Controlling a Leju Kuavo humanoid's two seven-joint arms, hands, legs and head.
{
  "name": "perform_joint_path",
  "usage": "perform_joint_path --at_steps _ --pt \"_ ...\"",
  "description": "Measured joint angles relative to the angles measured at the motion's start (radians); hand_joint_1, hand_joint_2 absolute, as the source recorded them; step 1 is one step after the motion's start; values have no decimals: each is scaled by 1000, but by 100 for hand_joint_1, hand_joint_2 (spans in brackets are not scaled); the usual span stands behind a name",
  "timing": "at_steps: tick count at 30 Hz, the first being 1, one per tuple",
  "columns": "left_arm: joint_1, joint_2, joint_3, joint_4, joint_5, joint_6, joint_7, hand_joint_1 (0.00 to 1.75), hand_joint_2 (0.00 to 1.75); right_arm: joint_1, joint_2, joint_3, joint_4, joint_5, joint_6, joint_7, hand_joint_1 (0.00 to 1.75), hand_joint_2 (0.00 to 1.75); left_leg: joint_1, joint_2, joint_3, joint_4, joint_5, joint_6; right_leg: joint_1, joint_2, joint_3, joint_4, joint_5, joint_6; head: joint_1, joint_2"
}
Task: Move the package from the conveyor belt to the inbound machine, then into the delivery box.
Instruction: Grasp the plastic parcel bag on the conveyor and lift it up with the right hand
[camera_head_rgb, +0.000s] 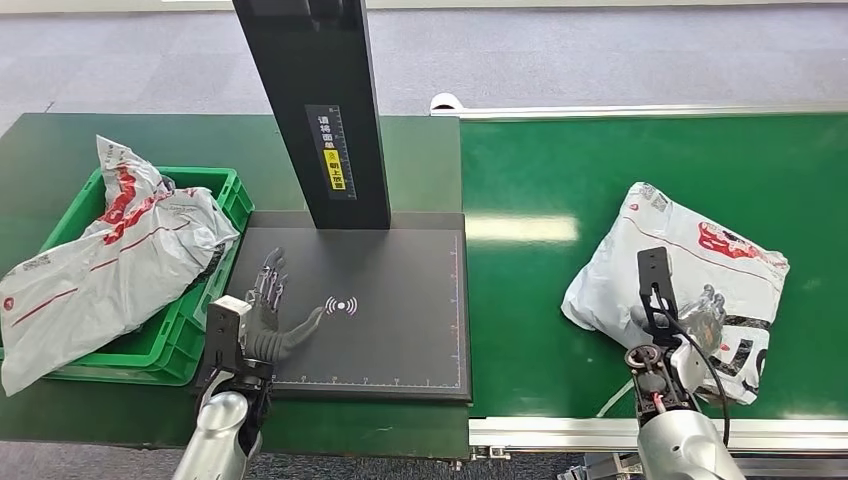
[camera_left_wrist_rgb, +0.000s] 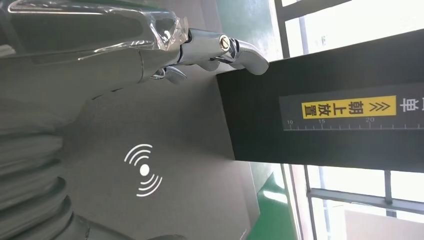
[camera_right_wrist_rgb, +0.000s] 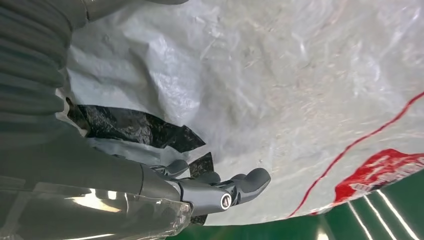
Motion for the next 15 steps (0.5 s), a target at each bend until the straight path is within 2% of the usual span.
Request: perform_joint_path --at_steps 10,11,12,14,15 --pt "2 -2 6 -4 -7 -4 5 0 175 1 -13 -21 23 30 49 66 0 175 0 -1 0 0 0 0 0 0 0 0 0 0 0 0" --pt "1 -3 8 -4 -11 -9 9 0 175 2 -17 -26 29 47 79 87 11 175 0 -1 0 0 0 0 0 0 0 0 0 0 0 0" --pt "0 -4 9 -4 -14 -13 13 0 175 2 -20 -31 35 65 113 108 47 175 0 -1 0 0 0 0 0 0 0 0 0 0 0 0" --pt "-3 -7 11 -4 -19 -20 19 0 175 1 -23 -35 44 96 172 126 134 175 0 -1 1 0 0 0 0 0 1 0 0 0 0 0" --pt "-6 -8 11 -4 -20 -21 20 0 175 0 -23 -35 45 103 187 127 166 175 0 -1 1 0 0 0 0 0 1 0 0 0 0 0"
